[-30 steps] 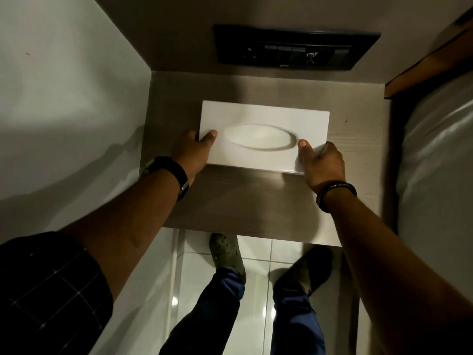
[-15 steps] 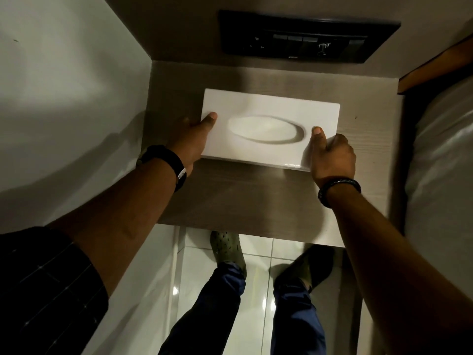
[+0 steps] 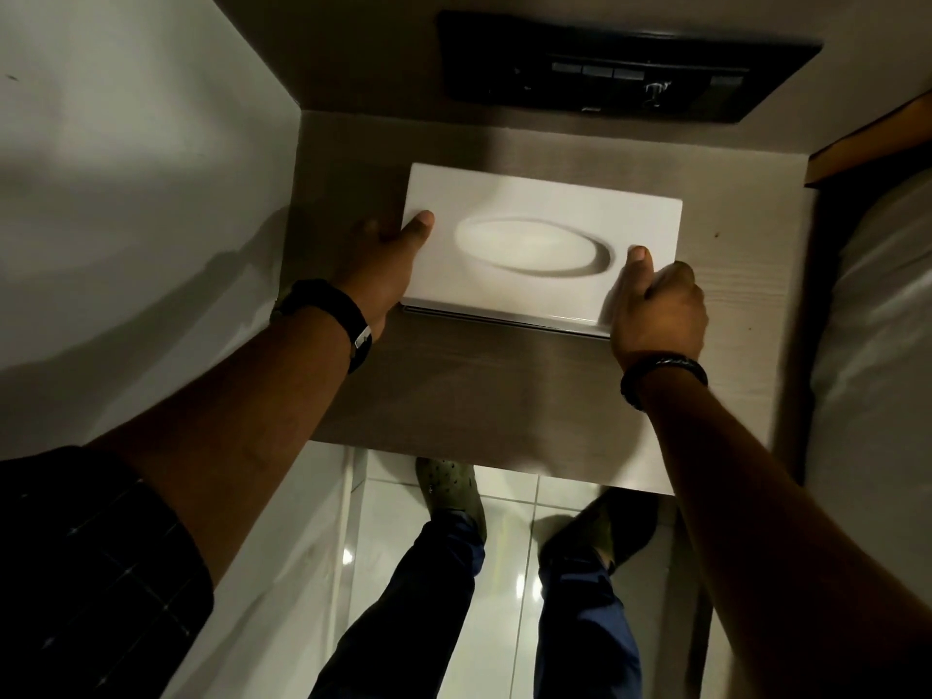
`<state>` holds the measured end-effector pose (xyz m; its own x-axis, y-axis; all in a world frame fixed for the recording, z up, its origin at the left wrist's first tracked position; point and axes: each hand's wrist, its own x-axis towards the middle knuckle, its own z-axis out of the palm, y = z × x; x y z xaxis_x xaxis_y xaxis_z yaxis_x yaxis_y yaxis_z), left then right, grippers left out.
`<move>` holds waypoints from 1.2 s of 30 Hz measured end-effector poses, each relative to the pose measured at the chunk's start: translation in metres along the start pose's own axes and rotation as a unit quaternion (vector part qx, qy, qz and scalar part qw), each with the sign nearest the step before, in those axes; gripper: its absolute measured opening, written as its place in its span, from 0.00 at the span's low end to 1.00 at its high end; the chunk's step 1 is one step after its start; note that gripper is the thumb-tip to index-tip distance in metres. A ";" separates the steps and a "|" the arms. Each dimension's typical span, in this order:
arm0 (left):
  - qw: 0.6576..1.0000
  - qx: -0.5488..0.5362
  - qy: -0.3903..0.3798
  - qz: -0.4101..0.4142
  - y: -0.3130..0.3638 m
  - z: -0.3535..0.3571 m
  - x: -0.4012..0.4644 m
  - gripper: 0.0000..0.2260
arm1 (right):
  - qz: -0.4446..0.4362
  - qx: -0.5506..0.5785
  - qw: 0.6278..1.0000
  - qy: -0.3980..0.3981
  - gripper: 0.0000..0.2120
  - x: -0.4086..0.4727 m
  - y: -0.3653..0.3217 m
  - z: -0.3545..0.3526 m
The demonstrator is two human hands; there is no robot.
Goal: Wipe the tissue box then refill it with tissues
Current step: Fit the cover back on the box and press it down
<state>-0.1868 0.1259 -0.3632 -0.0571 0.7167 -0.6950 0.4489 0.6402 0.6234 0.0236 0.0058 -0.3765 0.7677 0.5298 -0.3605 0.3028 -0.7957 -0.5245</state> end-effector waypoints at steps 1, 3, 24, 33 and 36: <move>1.000 -0.004 -0.001 -0.003 -0.001 0.000 -0.001 0.15 | 0.000 -0.002 1.000 0.001 0.28 -0.001 0.000 0.000; 1.000 -0.010 0.000 -0.006 -0.003 0.001 -0.002 0.17 | -0.002 0.004 1.000 -0.001 0.28 -0.001 -0.001 0.001; 0.999 0.030 0.021 0.038 -0.017 0.002 -0.011 0.13 | -0.013 0.020 0.999 0.035 0.23 -0.011 0.010 -0.002; 0.999 0.018 0.004 0.026 -0.013 -0.002 -0.013 0.12 | -0.043 0.036 0.996 0.069 0.20 -0.018 0.011 0.004; 1.000 0.000 -0.015 0.017 -0.012 -0.007 -0.014 0.09 | -0.037 0.058 0.995 0.076 0.20 -0.020 0.016 0.002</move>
<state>-0.1976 0.1101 -0.3591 -0.0140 0.7294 -0.6839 0.4506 0.6152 0.6469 0.0121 -0.0167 -0.3791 0.8249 0.5285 -0.2005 0.3015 -0.7115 -0.6348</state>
